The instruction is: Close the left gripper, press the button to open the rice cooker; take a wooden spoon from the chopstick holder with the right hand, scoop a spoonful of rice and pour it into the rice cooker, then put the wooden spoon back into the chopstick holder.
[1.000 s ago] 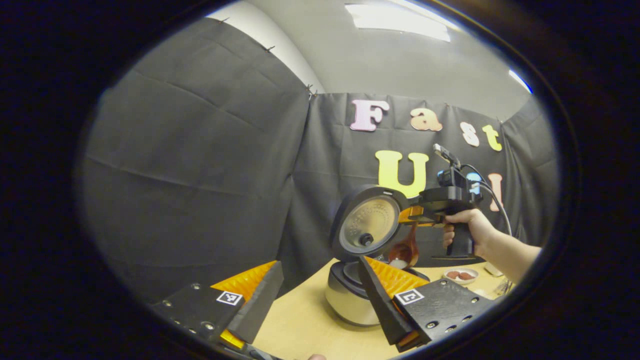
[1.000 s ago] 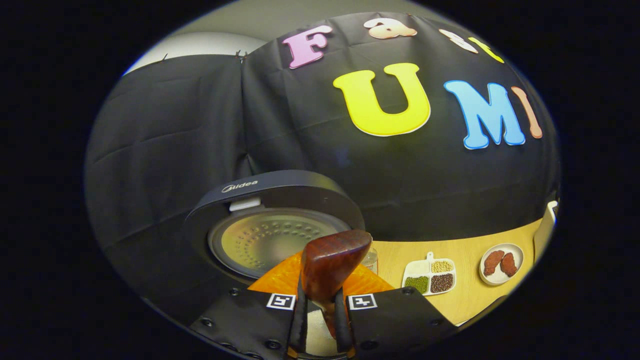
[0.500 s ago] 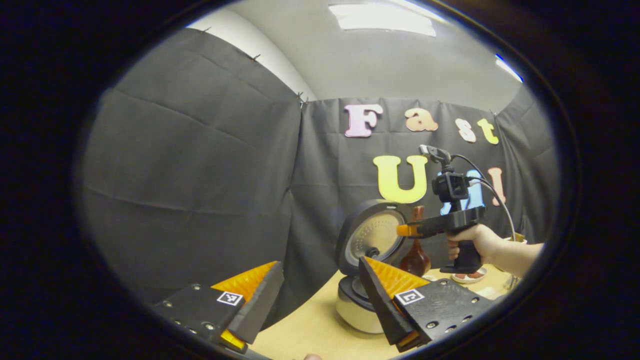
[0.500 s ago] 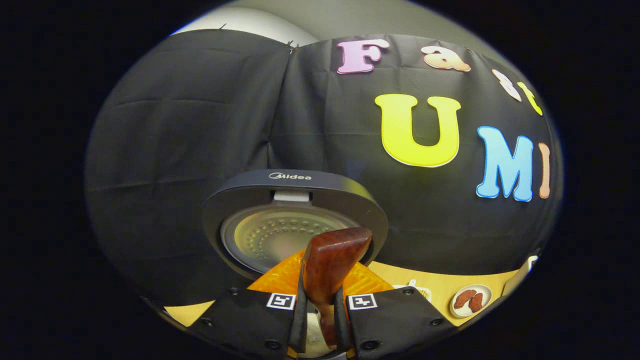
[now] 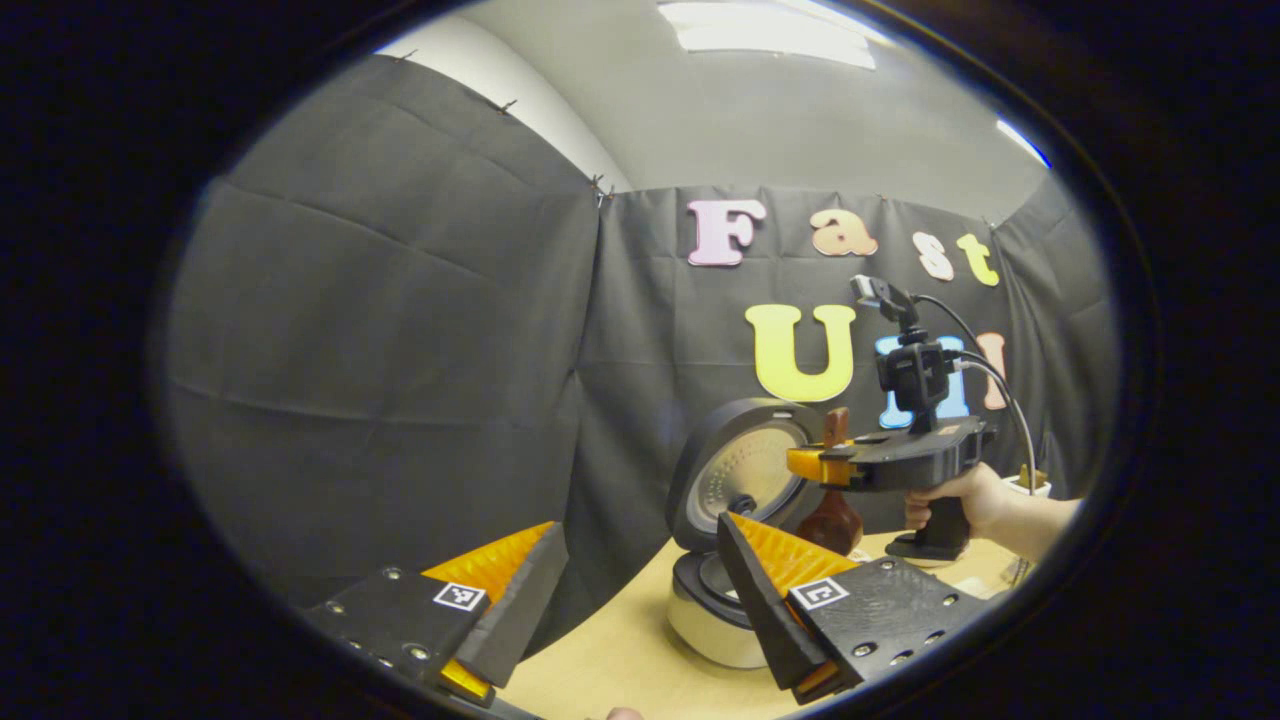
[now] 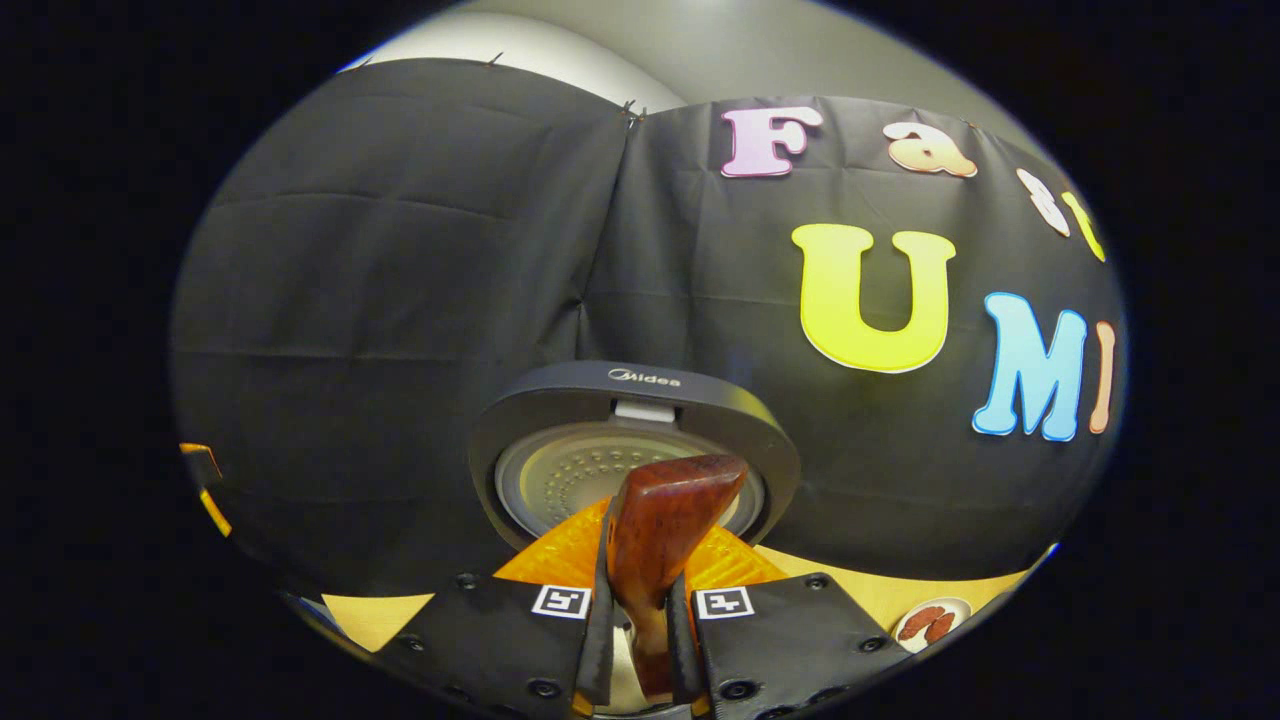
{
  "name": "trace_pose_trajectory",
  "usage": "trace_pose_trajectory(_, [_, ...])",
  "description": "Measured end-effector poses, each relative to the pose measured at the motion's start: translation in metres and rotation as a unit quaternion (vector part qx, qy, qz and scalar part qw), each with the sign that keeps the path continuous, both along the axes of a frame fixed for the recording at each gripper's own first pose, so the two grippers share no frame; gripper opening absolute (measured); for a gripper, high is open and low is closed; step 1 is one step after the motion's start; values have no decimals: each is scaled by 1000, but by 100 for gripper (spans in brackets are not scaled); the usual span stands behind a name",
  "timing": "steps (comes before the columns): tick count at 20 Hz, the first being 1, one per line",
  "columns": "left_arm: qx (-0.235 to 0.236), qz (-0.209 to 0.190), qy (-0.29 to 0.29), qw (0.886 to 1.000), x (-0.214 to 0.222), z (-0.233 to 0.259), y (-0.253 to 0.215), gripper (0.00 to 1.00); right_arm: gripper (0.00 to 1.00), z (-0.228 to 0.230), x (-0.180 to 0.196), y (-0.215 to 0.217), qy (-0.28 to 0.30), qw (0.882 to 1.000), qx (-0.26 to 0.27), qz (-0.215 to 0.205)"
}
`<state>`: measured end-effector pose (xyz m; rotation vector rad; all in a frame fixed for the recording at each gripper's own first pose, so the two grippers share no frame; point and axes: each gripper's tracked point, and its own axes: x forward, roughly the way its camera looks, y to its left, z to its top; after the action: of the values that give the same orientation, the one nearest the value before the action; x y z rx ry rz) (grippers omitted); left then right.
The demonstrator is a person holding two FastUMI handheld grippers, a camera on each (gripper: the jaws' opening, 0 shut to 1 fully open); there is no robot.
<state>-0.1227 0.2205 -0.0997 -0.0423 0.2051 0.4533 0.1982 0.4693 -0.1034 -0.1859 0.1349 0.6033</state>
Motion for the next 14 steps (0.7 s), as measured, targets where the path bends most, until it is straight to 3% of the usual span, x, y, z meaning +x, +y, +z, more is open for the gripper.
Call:
trace_pose_trajectory(6, [4, -27, -20, 999, 23, 25, -35, 93, 24, 54, -21, -70, 3, 999, 47, -23])
trace_pose_trajectory(10, [-11, -57, -33, 998, 44, 30, -72, 94, 24, 97, -25, -147, -40, 994, 65, -72])
trace_pose_trajectory(14, [-5, -82, -46, 996, 64, 32, -111, 93, 24, 106, -28, -230, -32, 987, 93, -124])
